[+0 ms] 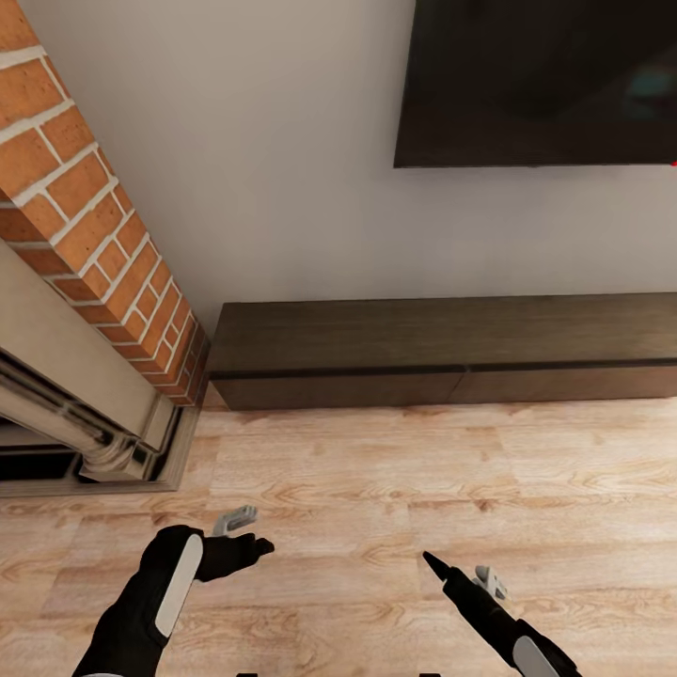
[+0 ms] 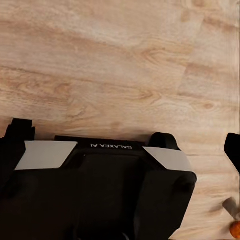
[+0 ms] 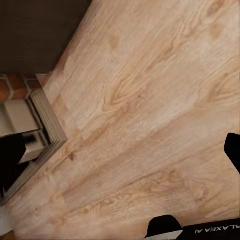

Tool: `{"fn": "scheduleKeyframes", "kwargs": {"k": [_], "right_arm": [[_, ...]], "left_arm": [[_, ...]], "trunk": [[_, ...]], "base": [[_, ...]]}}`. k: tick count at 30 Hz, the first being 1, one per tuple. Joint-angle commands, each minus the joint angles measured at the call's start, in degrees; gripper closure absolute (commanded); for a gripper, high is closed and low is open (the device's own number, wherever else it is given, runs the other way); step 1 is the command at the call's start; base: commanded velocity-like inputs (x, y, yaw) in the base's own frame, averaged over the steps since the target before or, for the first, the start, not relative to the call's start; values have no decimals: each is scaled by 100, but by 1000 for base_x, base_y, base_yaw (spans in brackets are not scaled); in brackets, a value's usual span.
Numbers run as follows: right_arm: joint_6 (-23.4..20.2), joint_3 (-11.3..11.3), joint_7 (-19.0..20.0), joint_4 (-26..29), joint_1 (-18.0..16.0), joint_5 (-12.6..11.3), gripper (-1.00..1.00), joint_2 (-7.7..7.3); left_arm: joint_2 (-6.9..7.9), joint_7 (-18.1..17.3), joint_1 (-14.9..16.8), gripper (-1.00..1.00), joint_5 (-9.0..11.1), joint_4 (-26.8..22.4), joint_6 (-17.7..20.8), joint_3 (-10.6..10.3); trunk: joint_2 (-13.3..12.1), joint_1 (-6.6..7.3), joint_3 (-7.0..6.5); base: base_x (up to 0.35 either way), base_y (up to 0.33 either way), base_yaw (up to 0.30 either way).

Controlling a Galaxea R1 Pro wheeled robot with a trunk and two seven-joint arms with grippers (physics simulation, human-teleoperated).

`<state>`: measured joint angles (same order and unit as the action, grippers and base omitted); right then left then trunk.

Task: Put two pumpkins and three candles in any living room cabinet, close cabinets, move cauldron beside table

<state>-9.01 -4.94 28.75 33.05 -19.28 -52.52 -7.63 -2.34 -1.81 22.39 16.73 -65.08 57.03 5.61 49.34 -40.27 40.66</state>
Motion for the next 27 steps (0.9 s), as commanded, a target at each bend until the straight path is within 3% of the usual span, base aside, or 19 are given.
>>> {"fn": "scheduleKeyframes", "kwargs": {"k": [1,5,6,9,12,17,19,21,24,27], "right_arm": [[-26,-23,56,3,-1,-61,-100,-7],[-35,-18,507,7,-2,-72,-100,-17],[-36,-17,577,11,-3,-73,-100,-18],[-38,-15,642,-1,-15,-75,-100,-25],[-121,-9,685,10,-25,-131,-100,-61],[-314,-9,695,27,-29,-492,-100,-84],[-337,-13,702,27,-28,-619,-100,-84],[-314,-16,714,25,-27,-654,-100,-74],[-272,-20,732,31,-25,-668,-100,-47],[-143,-21,725,41,-24,-683,-100,-11]], "left_arm": [[3,-21,3,-100,57,-8,31,19],[270,-28,3,-100,808,-18,47,0],[333,-29,3,-100,1054,-1,49,-27],[504,-29,3,-100,1527,104,52,-83],[654,-30,3,-100,1817,153,53,-138],[711,-30,3,-100,2205,168,58,-180],[761,-30,3,-100,2544,175,61,-188],[912,-30,3,-100,2841,176,62,-207],[1216,-30,-8,-100,3654,167,62,-319],[1554,-30,-20,-100,4502,164,62,-707]], "trunk": [[45,-23,23],[206,-111,95],[246,-133,113],[366,-199,166],[486,-265,220],[687,-375,310],[767,-419,346],[847,-463,382],[968,-528,436],[1088,-594,490]], "base": [[0,0,0],[0,0,0],[0,0,0],[0,0,0],[0,0,0],[0,0,0],[0,0,0],[0,0,0],[0,0,0],[0,0,0]]}}
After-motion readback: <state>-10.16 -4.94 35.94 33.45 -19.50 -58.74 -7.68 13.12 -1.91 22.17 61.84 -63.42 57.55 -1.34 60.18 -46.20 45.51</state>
